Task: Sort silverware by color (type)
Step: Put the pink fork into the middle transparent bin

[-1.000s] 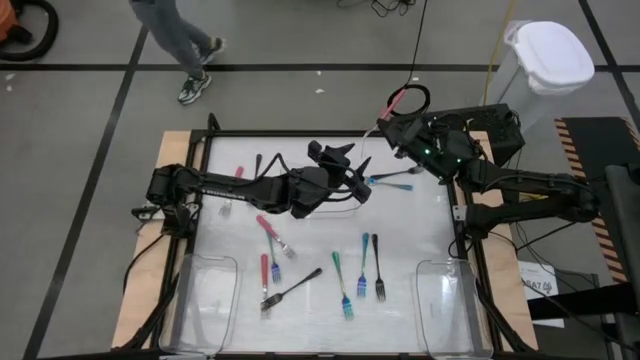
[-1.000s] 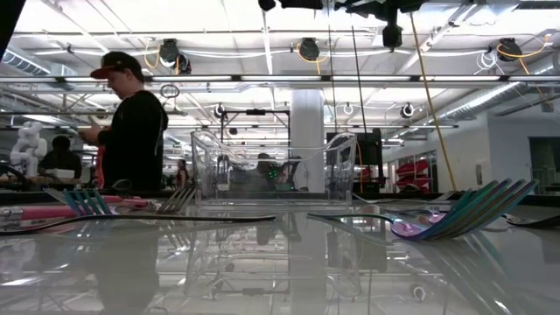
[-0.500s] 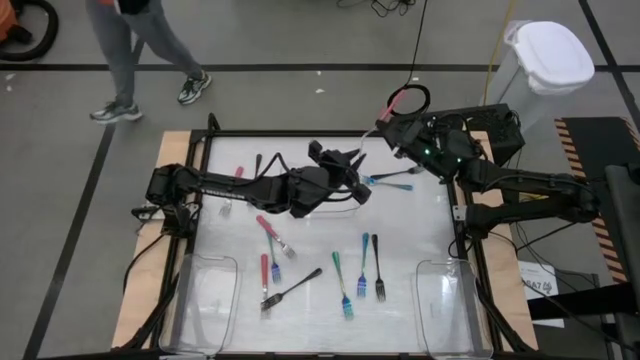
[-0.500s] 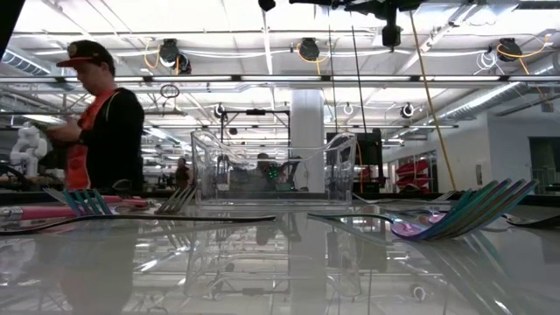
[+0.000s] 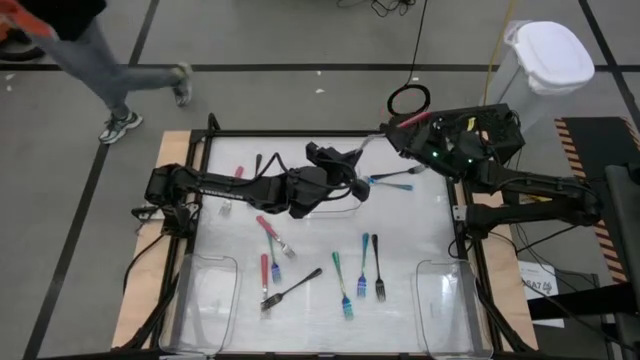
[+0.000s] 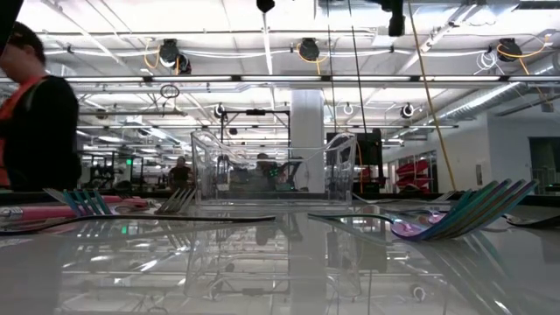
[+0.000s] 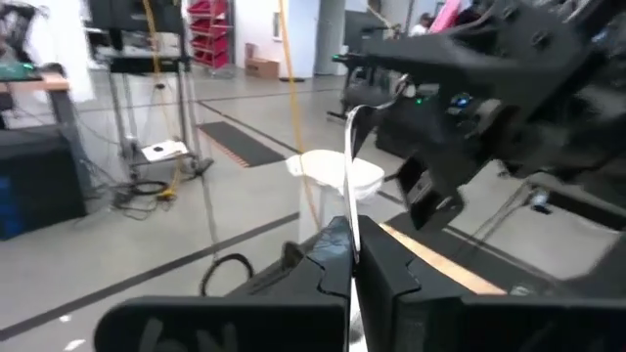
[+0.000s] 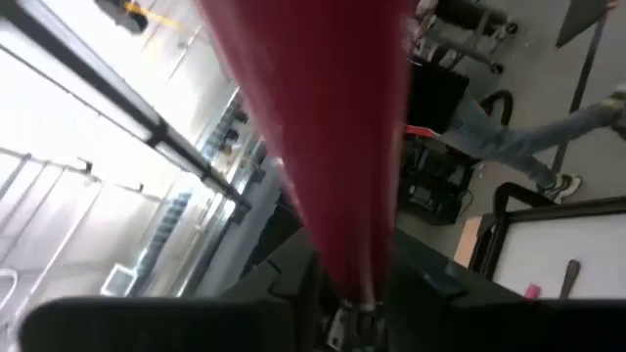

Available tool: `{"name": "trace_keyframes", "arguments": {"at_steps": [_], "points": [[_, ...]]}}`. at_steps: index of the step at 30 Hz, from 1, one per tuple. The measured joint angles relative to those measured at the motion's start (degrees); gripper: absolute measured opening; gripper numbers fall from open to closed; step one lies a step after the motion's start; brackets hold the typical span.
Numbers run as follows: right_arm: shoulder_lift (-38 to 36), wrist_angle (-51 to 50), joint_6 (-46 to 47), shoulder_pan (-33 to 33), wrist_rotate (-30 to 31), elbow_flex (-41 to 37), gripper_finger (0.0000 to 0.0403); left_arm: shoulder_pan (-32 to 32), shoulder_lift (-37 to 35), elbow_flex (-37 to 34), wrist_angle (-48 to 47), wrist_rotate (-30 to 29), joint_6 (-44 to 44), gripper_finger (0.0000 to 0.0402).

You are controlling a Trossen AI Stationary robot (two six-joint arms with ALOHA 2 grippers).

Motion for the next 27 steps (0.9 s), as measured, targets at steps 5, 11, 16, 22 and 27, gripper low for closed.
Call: {"name": "trace_keyframes", "arguments": {"at_steps": [5, 11, 16, 22, 27], "points": [[-3.2, -4.3, 0.1, -1.3, -2.6, 0.0, 0.0151, -0.6, -3.2, 0.0, -4.6, 1.6, -9.6, 0.0001], [-5.1, -9.3, -2.6, -1.9, -8.0, 0.0, 0.0195, -2.7, -6.9, 0.0, -12.1, 3.7, -20.4, 0.0000], [-6.1, -11.5, -5.4, -2.2, -12.8, 0.0, 0.0219, -5.3, -9.7, 0.0, -17.1, 3.0, -26.4, 0.0000], [-7.4, -13.8, -9.0, -2.4, -22.5, 0.0, 0.0232, -9.6, -14.2, -2.6, -24.6, -2.5, -35.4, 0.0000], [-9.3, -19.9, -12.3, -2.3, -27.4, 0.0, 0.0233, -15.0, -18.6, -6.3, -25.6, -7.9, -41.5, 0.0000]]}}
